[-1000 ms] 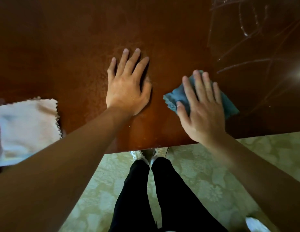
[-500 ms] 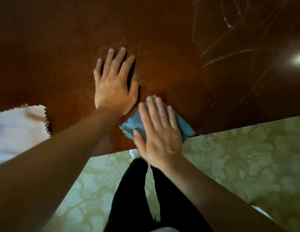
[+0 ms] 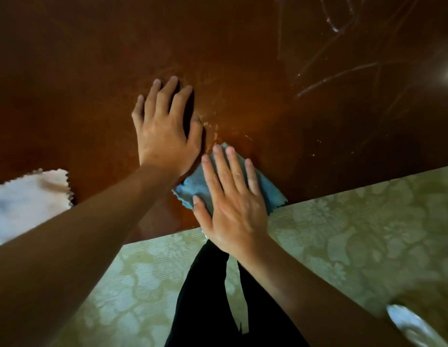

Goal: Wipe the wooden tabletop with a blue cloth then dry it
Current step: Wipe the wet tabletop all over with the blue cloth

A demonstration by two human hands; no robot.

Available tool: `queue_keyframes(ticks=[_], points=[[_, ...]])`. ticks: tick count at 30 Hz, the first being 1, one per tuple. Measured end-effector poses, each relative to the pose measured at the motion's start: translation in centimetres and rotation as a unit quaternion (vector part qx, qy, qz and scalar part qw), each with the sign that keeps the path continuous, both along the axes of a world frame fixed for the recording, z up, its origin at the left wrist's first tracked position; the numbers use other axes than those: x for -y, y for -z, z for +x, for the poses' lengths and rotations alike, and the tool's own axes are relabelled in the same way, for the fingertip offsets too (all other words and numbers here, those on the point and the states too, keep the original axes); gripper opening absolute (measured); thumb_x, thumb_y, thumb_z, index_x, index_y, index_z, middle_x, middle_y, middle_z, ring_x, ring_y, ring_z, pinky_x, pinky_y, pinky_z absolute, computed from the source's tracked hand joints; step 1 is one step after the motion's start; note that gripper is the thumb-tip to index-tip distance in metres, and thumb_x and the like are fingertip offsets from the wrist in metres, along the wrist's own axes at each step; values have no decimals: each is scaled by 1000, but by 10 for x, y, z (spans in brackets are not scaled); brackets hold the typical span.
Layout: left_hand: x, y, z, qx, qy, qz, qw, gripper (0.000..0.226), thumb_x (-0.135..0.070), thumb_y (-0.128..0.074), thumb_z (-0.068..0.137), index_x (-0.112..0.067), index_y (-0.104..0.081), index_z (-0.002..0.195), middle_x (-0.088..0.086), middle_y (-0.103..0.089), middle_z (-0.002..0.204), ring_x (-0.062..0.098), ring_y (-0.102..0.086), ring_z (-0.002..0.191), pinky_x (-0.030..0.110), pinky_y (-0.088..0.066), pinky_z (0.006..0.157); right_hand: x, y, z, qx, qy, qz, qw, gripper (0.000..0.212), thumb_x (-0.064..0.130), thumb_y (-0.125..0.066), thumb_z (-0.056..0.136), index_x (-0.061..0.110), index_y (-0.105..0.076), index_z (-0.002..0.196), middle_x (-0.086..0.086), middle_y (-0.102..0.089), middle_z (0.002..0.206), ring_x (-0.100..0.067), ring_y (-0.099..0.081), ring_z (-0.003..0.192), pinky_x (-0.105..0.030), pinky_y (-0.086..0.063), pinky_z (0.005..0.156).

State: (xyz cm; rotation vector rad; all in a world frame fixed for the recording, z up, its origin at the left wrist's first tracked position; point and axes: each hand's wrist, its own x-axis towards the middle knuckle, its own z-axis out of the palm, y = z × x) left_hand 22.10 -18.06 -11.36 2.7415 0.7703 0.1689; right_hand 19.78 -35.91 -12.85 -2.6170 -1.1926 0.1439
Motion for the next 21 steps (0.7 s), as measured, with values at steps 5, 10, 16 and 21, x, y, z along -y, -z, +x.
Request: queue_keyframes(ticks=[5,10,16,21], points=[[1,-7,22,-5,-27,16,999,48,-40,-44,94,-19,-52,137,9,-46,144,31,-38,135,52,-21,113,55,-4,79,23,71,-40,996,72,52,-33,102,8,-31,159,-16,-23,168,-32,-19,157,-51,-14,128],[2,-7,51,-5,28,15,999,51,-39,-39,99,-21,-43,146,8,-34,159,26,-26,148,53,-12,117,72,-8,116,28,151,-80,985,72,50,-29,104,9,-23,162,-17,-18,169,-33,-13,158,-51,-10,128],[3,2,90,-63,44,37,996,60,-45,-20,102,-22,-23,158,5,-13,168,27,-4,155,57,-5,120,33,-4,80,18,118,-38,992,70,48,-31,105,6,-23,161,-18,-16,169,-33,-10,158,-51,-8,129],[9,5,93,-63,25,36,997,61,-48,-17,103,-23,-21,159,4,-11,168,26,-1,155,54,-6,122,55,-5,114,14,51,-24,998,71,50,-36,103,9,-28,160,-14,-22,168,-30,-16,158,-50,-13,129]])
